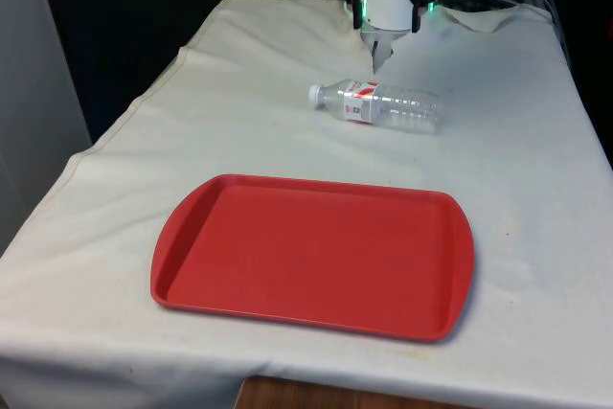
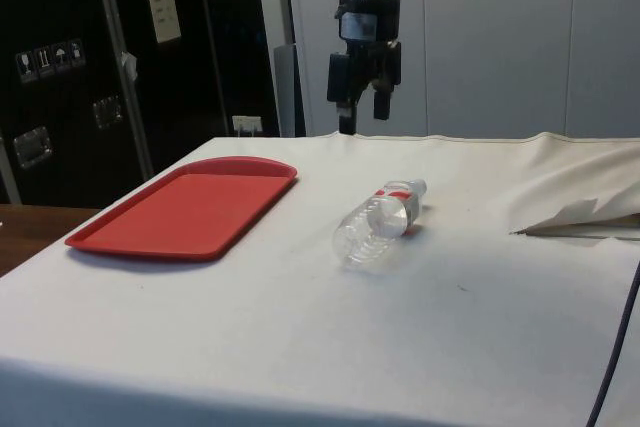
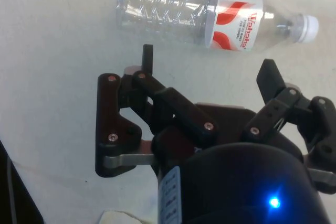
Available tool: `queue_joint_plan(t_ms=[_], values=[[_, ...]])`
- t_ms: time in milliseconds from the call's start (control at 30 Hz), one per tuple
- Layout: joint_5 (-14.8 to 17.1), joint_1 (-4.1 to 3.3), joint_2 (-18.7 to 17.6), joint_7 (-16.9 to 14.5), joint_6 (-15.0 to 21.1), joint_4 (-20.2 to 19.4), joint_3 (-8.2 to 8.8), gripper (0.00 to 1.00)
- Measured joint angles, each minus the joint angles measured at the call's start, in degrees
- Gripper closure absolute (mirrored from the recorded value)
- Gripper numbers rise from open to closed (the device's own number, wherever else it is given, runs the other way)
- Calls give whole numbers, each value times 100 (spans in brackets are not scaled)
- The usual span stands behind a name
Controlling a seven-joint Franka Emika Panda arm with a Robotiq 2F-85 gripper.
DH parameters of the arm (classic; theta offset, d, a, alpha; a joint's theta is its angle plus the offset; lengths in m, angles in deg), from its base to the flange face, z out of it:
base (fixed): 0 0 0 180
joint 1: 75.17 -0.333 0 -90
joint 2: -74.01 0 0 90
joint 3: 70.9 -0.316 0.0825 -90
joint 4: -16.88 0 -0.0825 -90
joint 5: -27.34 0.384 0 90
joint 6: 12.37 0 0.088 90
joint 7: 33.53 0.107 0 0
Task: Place the bottle upright on the tray.
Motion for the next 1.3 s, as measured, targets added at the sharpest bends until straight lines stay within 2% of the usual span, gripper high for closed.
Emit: queue_joint_plan(t_ms=[633,1300], values=[[0,46,-92,533,0,0,17,0],[0,46,-97,991,0,6,34,0]])
